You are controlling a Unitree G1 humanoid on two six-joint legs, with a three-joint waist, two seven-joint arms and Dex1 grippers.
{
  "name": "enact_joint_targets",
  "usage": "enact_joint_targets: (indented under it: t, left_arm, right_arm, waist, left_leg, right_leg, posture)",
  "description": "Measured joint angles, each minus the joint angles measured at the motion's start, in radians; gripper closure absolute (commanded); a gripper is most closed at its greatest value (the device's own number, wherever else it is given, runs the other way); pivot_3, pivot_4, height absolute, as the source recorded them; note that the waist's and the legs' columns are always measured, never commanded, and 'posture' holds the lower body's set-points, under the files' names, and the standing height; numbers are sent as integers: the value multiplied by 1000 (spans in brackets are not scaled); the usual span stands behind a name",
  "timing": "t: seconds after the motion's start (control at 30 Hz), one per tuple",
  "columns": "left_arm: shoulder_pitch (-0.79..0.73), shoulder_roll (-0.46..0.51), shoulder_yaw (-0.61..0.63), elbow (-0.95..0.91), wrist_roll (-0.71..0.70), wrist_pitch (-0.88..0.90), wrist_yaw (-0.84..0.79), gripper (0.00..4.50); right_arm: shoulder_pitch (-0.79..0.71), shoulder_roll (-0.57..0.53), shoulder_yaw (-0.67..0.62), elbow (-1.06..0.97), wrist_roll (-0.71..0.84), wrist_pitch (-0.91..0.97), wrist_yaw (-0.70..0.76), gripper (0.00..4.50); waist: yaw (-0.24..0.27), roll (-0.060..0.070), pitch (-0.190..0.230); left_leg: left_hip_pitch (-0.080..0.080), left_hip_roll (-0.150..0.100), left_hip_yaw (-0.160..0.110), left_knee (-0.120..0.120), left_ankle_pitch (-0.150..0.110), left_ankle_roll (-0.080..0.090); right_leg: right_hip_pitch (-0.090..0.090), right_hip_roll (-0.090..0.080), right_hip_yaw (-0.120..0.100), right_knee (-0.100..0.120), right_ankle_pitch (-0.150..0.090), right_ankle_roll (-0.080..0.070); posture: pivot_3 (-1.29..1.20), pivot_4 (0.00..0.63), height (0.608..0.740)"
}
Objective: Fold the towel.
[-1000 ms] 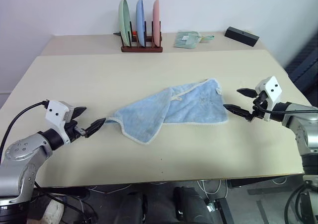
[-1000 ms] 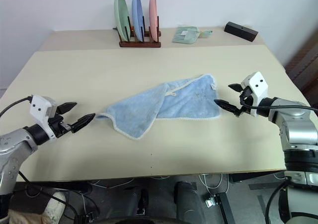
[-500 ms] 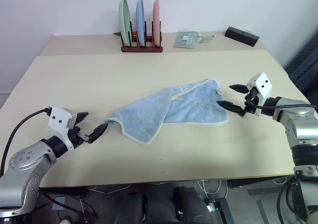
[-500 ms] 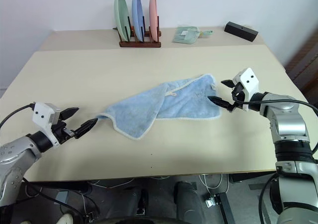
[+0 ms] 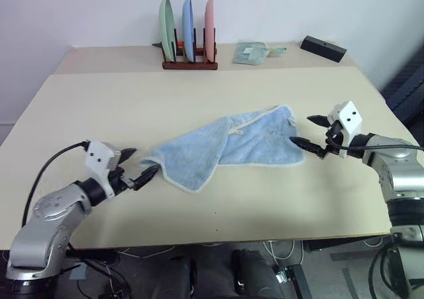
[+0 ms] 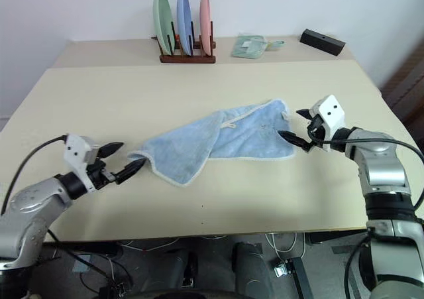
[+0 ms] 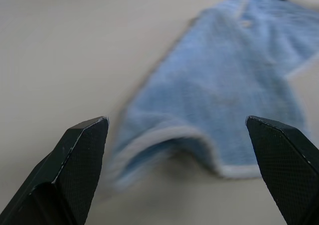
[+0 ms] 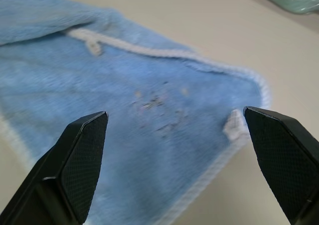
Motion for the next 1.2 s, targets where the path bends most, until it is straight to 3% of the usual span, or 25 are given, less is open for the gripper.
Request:
enact_joint_targets:
  t: [0.33,0.6,0.83,0.93,1.17,1.2]
  left_arm:
    - [-138,-20,-305,24,116,17,-47,0]
    - [-252,-13,-440,132,217,57,-92,0]
    - [-302,15,-510,111,232,94,-181,0]
    - [-302,43,-512,107,251,95,-186,838]
    - [-240,71,-394,112,241,102,-160,4282]
    - [-232,77,-380,115,241,95,-159,4470]
  right_arm:
    - [102,25,-10,-171,26,74,-63,57]
    - [108,55,-5,-186,26,78,-76,57]
    - [113,69,2,-185,25,68,-76,57]
    - [113,72,2,-183,25,63,-76,0]
    - [116,76,2,-181,25,46,-84,0]
    - [118,76,2,-181,25,46,-85,0]
  waist:
    - [-5,0,0]
    - [-2,0,0]
    - [-6,0,0]
    - [-6,0,0]
    - [-7,0,0]
    - [-6,0,0]
  left_leg:
    - [1,0,1,0,0,0]
    - [1,0,1,1,0,0]
    - [1,0,1,1,0,0]
    - [1,0,1,1,0,0]
    - [1,1,1,1,0,0]
    - [1,1,1,1,0,0]
  right_leg:
    - [0,4,0,1,0,0]
    - [0,5,0,0,0,0]
    - [0,5,0,1,0,1]
    - [0,6,0,1,0,1]
    - [0,5,0,1,0,1]
    - [0,5,0,1,0,1]
  posture:
    - [0,150,740]
    - [0,150,740]
    - [0,150,740]
    - [0,150,740]
    - [0,150,740]
    - [0,150,740]
